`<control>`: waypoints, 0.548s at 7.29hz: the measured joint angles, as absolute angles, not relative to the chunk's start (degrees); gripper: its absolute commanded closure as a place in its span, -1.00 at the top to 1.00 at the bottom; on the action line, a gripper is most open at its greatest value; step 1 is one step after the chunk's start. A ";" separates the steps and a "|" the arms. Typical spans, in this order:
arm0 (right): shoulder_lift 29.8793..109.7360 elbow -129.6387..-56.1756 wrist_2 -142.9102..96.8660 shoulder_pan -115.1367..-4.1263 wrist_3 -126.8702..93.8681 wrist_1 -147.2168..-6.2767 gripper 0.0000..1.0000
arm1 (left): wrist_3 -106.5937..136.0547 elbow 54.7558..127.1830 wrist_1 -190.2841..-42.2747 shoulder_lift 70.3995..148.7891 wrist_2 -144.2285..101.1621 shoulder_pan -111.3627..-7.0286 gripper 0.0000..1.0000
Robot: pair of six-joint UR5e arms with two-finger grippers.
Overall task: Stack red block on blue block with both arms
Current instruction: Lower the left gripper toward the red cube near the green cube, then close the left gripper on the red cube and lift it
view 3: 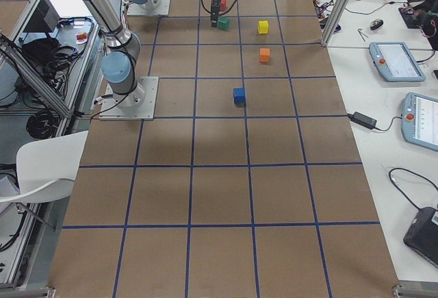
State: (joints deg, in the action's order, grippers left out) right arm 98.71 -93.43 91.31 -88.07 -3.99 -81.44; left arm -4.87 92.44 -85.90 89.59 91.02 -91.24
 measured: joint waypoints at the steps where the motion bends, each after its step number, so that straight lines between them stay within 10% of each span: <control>1: 98.70 -93.43 91.32 -88.07 -3.97 -81.46 1.00 | -8.14 94.87 -85.39 88.98 90.97 -90.85 1.00; 4: 98.70 -93.43 91.32 -88.07 -3.95 -81.42 1.00 | -21.90 101.47 -79.38 90.80 90.77 -83.28 1.00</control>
